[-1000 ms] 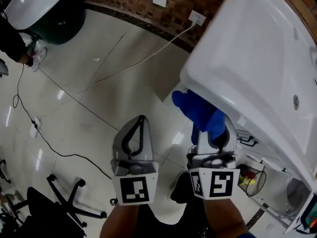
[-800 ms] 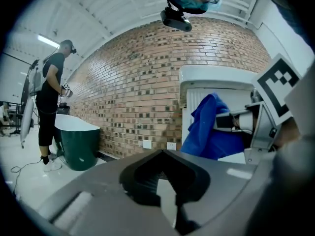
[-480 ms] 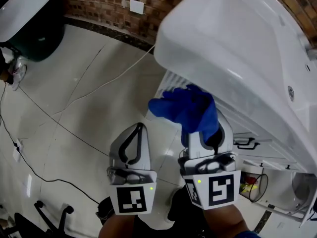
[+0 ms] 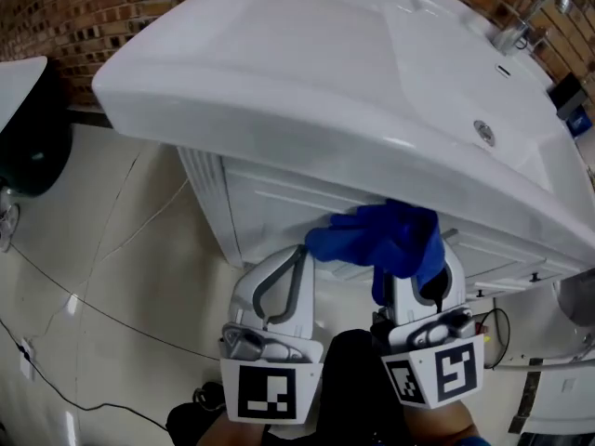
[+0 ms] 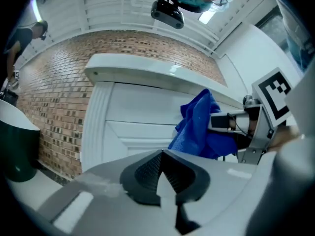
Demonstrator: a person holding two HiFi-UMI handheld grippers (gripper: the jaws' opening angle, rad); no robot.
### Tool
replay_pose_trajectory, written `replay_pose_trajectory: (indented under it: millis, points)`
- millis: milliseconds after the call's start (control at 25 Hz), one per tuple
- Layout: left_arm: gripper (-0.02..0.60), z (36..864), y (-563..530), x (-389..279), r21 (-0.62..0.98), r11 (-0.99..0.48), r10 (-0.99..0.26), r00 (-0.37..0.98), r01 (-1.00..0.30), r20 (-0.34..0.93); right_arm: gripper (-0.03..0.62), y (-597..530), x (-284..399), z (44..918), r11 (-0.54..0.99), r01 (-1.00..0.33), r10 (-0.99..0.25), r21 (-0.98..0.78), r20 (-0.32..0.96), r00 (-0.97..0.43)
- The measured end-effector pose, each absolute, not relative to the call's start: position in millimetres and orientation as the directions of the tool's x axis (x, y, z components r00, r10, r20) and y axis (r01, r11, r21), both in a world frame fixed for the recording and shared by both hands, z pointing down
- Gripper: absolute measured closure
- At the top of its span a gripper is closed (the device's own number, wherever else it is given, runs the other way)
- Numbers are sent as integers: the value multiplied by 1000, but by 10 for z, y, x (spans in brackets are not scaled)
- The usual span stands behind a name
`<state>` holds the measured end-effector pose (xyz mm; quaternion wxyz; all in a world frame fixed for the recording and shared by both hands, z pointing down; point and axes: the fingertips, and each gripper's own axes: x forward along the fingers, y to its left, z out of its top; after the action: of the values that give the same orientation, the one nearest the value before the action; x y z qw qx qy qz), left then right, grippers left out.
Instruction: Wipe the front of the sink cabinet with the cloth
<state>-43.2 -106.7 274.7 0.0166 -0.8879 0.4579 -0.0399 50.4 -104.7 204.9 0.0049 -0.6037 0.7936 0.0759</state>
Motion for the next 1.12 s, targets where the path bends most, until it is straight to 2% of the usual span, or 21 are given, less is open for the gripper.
replay_pose_trajectory:
  millis: [400,520,720,960,1120]
  points:
    - [575,2769,-714,596,-105,-713,-698,716,-693,13,519,-664,1753,2006,76,-993,-987,92,-138,-88]
    - [575,2871,-688,743,-144,-737,-670,741,-660,33,519,-556,2146,2043,0,-998,-990,65,-142,-9]
    - [575,3024,-615,1075,-112,-775,-631,772,-622,76,519,-237,2992,2036,-180,-983,-975,46,-143,172]
    - [575,3200,-555,1279,-110,-789,-614,784,-605,92,519,105,3991,2197,-414,-910,-905,29,-119,408]
    - [575,3242,-578,1220,-93,-774,-633,768,-626,95,519,149,4215,2234,-467,-883,-881,51,-114,460]
